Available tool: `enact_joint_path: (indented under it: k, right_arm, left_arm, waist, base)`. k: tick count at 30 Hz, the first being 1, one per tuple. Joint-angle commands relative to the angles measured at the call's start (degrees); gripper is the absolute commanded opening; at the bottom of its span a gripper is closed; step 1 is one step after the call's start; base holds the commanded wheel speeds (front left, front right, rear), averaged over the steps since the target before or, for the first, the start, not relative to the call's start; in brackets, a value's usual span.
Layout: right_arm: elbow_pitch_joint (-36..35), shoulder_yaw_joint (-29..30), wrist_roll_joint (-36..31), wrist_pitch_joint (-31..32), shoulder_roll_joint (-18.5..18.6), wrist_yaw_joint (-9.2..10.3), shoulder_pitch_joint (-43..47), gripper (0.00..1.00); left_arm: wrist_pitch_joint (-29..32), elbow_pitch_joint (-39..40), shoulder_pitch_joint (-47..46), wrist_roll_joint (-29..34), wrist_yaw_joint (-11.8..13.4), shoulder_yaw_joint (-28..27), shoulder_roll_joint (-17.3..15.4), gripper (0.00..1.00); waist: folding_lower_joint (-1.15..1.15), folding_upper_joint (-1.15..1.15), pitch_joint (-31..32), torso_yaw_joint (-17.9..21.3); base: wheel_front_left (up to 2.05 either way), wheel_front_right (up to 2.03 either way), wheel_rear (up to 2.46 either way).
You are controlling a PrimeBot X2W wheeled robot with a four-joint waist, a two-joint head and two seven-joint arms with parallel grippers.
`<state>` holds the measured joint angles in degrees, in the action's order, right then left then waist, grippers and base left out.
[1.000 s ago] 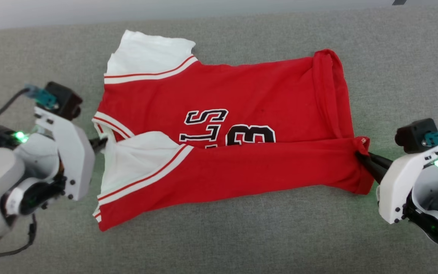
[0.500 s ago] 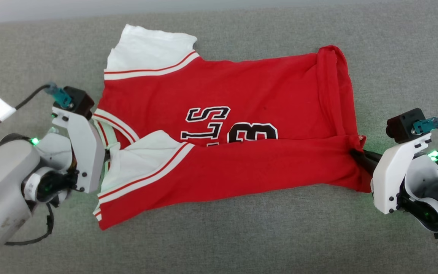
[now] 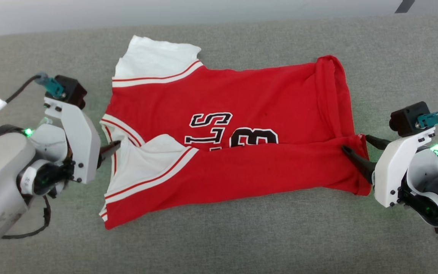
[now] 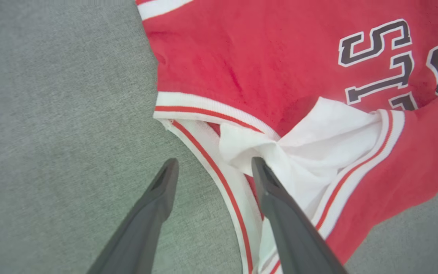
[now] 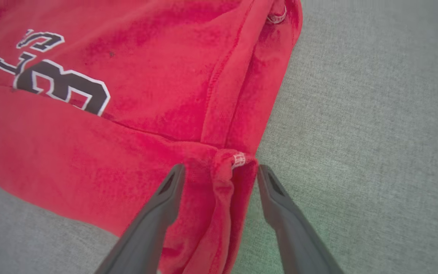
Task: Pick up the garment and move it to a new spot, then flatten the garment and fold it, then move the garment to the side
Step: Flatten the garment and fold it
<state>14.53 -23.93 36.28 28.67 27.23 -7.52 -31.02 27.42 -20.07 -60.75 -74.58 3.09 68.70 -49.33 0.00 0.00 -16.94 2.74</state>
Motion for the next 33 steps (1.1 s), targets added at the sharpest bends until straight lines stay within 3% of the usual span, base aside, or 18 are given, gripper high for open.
enact_joint_path:
  k: [1, 9, 20, 26, 33]
  right_arm:
    - [-0.2, 0.2, -0.3, -0.5, 0.1, 0.06, -0.3, 1.00]
    - [-3.2, 1.7, -0.7, -3.9, 0.3, 0.06, 1.5, 1.00]
    - [-12.2, 12.0, -3.3, -7.4, -1.2, 0.05, 8.6, 1.00]
    - [-17.9, 18.5, -5.4, -7.1, -3.7, 0.05, 14.4, 1.00]
    - [-23.6, 24.9, -7.4, -6.1, -7.5, 0.05, 20.6, 1.00]
  left_arm:
    - [-0.2, 0.5, -0.1, 0.2, 0.4, -0.1, -0.4, 1.00]
    - [1.4, 6.0, 2.6, -2.8, 4.0, -0.7, -3.5, 1.00]
    - [8.7, 14.0, 9.2, -12.3, 11.7, -0.4, -8.9, 1.00]
    - [6.9, 16.0, 12.8, -13.8, 13.0, -0.4, -11.6, 1.00]
    - [2.8, 14.5, 16.5, -13.7, 11.6, 0.0, -12.7, 1.00]
  waist:
    - [0.00, 0.00, 0.5, -0.1]
    - [0.00, 0.00, 2.7, 0.5]
    - [0.00, 0.00, 4.6, 2.8]
    - [0.00, 0.00, 4.1, 5.1]
    - [0.00, 0.00, 2.3, 6.7]
  base:
    - [0.00, 0.00, 0.00]
    - [0.00, 0.00, 0.00]
    - [0.00, 0.00, 0.00]
    - [0.00, 0.00, 0.00]
    - [0.00, 0.00, 0.00]
